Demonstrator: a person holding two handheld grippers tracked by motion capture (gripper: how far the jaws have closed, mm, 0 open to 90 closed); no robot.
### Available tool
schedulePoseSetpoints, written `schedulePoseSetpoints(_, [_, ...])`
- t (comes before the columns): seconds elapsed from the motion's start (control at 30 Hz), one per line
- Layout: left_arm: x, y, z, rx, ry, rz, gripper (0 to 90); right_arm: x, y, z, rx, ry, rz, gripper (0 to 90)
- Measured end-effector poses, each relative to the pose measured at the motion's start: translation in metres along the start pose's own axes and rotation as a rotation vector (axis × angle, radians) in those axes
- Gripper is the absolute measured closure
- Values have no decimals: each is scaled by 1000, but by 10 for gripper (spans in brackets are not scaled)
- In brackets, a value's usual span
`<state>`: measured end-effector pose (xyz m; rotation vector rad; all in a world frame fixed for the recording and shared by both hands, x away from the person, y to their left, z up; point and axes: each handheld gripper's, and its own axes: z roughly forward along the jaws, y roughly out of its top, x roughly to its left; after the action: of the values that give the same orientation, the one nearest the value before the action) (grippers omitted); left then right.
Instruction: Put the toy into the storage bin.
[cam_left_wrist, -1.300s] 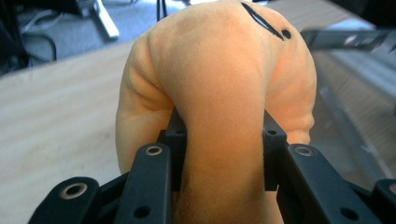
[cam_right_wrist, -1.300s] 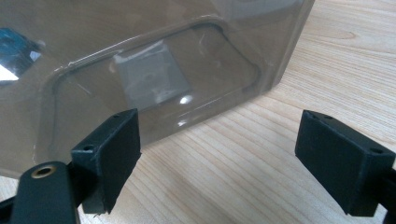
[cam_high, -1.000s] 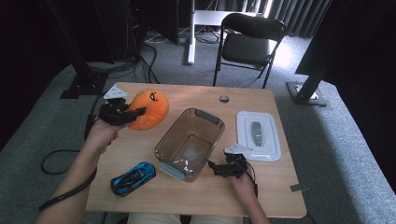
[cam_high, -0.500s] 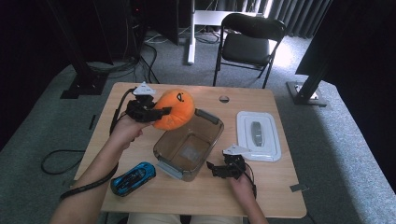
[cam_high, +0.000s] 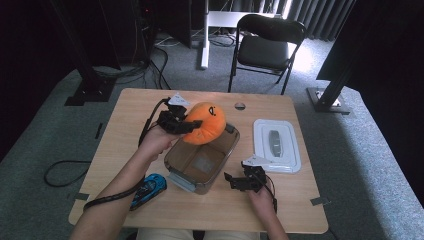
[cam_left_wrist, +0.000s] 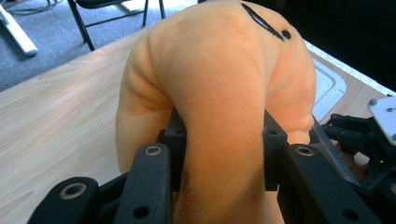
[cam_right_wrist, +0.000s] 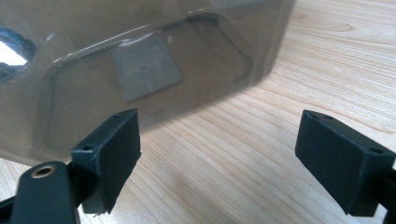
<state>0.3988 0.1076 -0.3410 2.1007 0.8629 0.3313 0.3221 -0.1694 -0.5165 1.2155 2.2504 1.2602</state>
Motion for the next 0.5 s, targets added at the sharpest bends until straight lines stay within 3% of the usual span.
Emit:
schedulePoseSetpoints(0.07, [-2, -2, 6, 14, -25, -9, 670, -2, -1, -2, -5, -1, 6, 139])
schedulePoseSetpoints(0.27, [-8, -7, 22, 51, -18, 3, 668, -4, -2, -4, -10, -2, 14, 139])
schedulePoseSetpoints(0.5, [-10, -12, 26, 66, -12, 5, 667, -5, -3, -4, -8, -2, 15, 138])
